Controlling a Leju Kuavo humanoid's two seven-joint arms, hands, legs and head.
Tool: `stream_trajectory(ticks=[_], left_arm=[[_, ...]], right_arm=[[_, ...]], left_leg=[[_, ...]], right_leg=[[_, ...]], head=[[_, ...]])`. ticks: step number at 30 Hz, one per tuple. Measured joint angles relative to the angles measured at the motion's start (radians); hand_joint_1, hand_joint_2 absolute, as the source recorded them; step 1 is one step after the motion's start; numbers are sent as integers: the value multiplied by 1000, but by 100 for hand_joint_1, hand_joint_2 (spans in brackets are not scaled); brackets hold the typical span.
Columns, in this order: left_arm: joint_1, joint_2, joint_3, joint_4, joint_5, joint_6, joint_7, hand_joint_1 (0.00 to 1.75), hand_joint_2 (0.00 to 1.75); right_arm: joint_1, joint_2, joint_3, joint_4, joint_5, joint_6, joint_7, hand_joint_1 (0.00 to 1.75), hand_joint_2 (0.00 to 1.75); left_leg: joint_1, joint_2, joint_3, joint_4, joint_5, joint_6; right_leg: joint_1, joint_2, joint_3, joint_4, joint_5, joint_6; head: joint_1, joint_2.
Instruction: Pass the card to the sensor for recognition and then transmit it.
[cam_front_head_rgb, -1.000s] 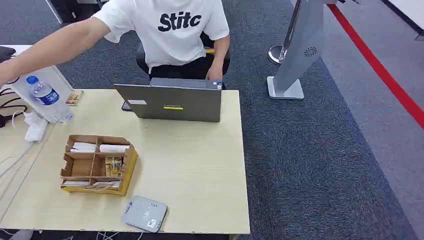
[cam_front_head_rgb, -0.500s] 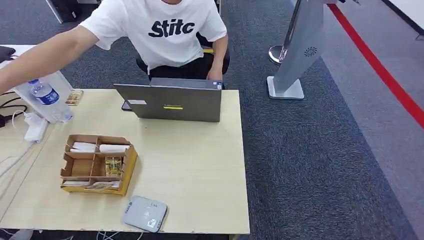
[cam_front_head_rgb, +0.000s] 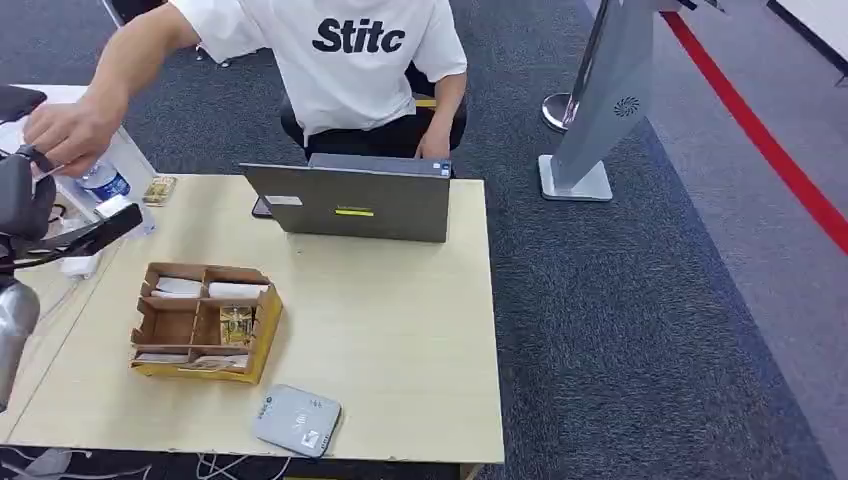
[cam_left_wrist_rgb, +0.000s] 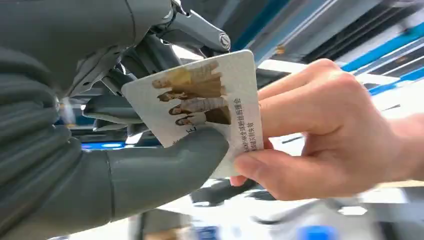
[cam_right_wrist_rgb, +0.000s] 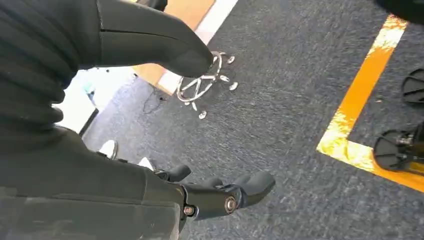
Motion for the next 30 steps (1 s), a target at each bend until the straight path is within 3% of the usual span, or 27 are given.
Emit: stream_trajectory(ticks=[7,15,19,25,30], left_arm=[[-25,-43,-48,22,27,6,0,0,175],[-18,-47,-52,17,67,29,-27,0,175],[12,-33,-54,-32,83,25,-34,0,175],[158,53,-56,-276,136,-20,-35,0,175],[433,159,-31,-593,169,-45,-73,0,175]], right_arm=[[4,-25,1,58,0,-19,2,0,175],[3,-45,1,114,0,-52,3,0,175],[4,-52,-1,135,-1,-61,3,0,175],[10,-46,-25,137,-1,-37,6,0,175],[35,85,-77,-129,0,205,11,0,175]], left_leg=[[-1,9,-2,0,0,0],[0,9,-3,0,1,-1],[0,9,-3,-1,1,-1],[0,9,-4,-1,0,-1],[0,10,-4,-3,-1,-3]], right_leg=[[0,9,-7,0,2,2],[1,8,-7,1,1,2],[1,9,-7,1,1,2],[1,9,-8,1,1,1],[1,11,-9,1,-1,-1]], head=[[-3,0],[-3,0],[-3,0],[-3,0],[-4,0]])
